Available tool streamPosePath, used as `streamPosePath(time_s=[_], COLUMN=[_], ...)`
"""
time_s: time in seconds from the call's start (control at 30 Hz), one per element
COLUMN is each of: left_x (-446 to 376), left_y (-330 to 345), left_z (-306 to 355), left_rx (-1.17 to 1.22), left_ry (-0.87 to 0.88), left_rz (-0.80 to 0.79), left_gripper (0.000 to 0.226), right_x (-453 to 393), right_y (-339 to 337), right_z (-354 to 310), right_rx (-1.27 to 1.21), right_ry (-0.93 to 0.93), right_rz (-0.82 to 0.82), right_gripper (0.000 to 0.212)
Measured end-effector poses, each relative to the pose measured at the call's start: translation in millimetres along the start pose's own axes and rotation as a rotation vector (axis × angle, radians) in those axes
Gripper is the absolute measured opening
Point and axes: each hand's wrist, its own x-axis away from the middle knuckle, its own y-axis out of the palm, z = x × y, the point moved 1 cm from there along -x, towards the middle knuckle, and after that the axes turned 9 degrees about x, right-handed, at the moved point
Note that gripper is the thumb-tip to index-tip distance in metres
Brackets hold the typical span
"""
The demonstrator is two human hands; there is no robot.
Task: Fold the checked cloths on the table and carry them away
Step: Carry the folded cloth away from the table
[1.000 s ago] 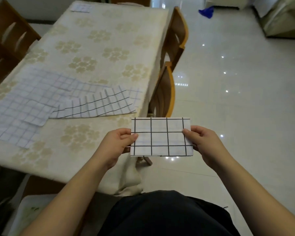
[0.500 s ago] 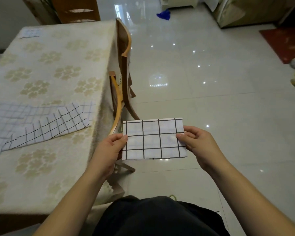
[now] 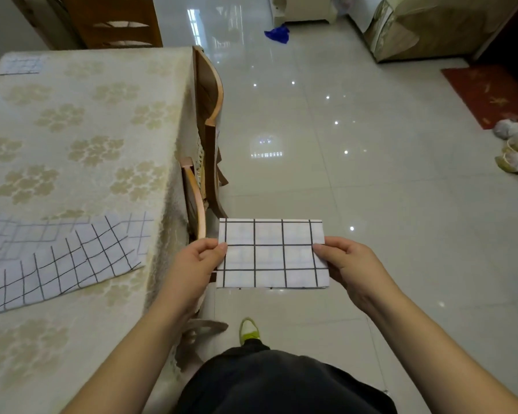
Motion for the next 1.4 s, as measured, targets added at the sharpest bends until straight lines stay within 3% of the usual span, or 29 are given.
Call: streamPosePath(time_s=[0.37,0.47,0.67,0.93,1.4], left_x=[-113.3,-147.6,-220.0,-291.4,-445.9], left_y=[15.3,32.6,85.1,143.4,109.6], left_z=[72.1,86.9,121.9,180.3,237.6], left_rx=[0.079,0.048,-0.017,0.055,0.197], left_ry=[-0.031,-0.005,0.019,-0.069,-0.073], left_rz=[-0.050,-0.077,-0.084,-0.047,0.087], left_gripper=[0.018,0.019,0.024,0.019,0.016], right_x=[-96.3,-127.3,-206.9,-289.1,-447.5], right_y=[-9.9,-23.2,-63.5,-105.9,-41.9], right_z=[-74.5,-90.7,-129.3,-208.1,-311.5], right_rx=[0.056,0.029,0.011,-0.015,0.068], right_ry=[-0.011,-0.001,0.007,-0.023,-0.078], right_rz=[0.098,0.117,0.123,0.087,0.019], right_gripper=[0.016,0.011,0.022,0.011,0.009])
